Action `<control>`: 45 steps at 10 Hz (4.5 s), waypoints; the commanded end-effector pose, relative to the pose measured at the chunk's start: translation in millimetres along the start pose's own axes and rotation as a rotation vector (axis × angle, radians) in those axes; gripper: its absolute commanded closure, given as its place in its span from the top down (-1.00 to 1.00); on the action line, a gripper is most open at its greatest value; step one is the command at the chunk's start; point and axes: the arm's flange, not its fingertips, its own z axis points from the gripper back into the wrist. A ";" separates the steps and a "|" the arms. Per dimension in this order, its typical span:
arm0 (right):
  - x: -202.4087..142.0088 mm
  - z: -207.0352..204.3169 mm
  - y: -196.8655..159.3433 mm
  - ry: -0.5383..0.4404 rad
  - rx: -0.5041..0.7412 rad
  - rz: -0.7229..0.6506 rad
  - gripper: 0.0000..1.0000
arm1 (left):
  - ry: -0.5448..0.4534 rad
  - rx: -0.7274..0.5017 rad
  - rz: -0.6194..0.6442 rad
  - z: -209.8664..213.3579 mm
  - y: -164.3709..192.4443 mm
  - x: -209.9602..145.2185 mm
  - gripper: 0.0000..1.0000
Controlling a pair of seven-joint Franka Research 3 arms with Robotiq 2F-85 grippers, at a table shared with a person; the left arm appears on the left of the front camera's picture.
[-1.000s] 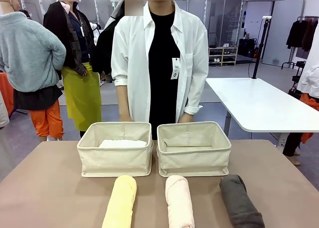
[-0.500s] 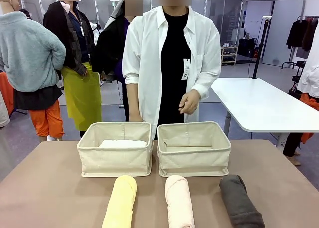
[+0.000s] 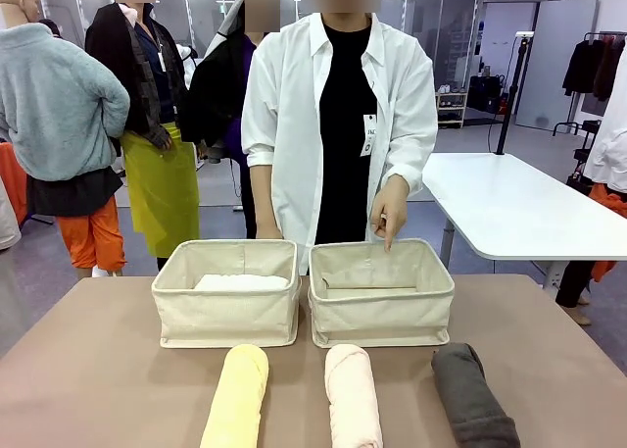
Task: Divide the towels into two baskets.
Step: Pick up one hotel-folded towel from the bottom of the table and place it in the Fabric basket indicated by the person.
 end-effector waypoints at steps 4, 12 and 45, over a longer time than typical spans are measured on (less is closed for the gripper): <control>7.4 -37.5 37.8 0.075 -0.124 0.042 1.00 | -0.003 -0.007 -0.007 0.1 -4.2 -5.2 1.00; -38.6 -240.1 115.9 0.532 -0.563 0.248 1.00 | -0.003 -0.007 -0.007 0.1 -4.2 -5.2 1.00; -120.5 -338.1 328.7 1.181 -0.478 1.472 -1.00 | -0.003 -0.007 -0.007 0.1 -4.2 -5.2 1.00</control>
